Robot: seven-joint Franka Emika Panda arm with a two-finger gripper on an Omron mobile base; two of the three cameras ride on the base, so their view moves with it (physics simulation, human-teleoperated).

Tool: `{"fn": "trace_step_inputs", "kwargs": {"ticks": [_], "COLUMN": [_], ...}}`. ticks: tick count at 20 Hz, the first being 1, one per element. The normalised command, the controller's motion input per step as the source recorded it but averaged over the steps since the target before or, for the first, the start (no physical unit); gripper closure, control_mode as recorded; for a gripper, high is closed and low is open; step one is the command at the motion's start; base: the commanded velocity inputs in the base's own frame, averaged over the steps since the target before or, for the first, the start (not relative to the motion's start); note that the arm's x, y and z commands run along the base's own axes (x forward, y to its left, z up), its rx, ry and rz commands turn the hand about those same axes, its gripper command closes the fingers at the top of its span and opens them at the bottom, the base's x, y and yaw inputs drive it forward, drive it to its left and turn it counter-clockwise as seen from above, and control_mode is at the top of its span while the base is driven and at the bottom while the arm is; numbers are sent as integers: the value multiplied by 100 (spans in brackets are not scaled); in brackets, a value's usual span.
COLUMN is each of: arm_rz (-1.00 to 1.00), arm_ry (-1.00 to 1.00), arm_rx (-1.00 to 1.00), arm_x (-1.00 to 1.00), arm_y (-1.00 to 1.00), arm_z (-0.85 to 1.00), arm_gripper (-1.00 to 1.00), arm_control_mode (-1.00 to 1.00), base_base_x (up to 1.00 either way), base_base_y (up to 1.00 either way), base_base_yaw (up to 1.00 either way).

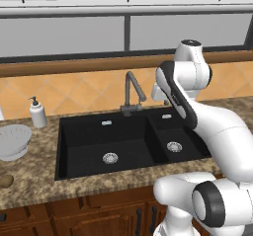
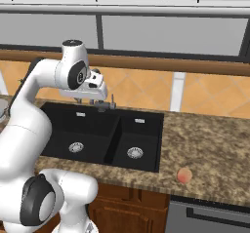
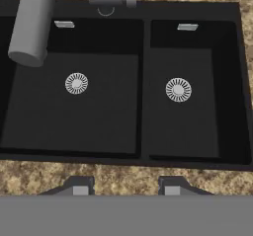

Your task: Put the colander in the sink, put the kiwi, peach in the colander, and turn on the sink faucet and pour water over the colander.

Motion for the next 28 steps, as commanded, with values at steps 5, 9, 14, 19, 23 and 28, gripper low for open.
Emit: {"fn": "trace_step_inputs", "kwargs": {"ticks": [5,9,14,19,23,28], "arm_rz": [0,0,0,1,1,0], "arm_ry": [0,0,0,0,0,0], "arm_rx": [0,0,0,0,0,0], "arm_x": [0,0,0,0,0,0], "arm_y": [35,88,91,77,79,81], "arm_z": [0,-5,-8,-7,-5,-6], "arm_gripper": [-100,-100,-100,-100,-100,-100], "arm_control_mode": [-100,-100,-100,-100,-100,-100], "base_base_x": [0,0,0,0,0,0], "base_base_y": [0,0,0,0,0,0], "base_base_yaw": [0,0,0,0,0,0]}}
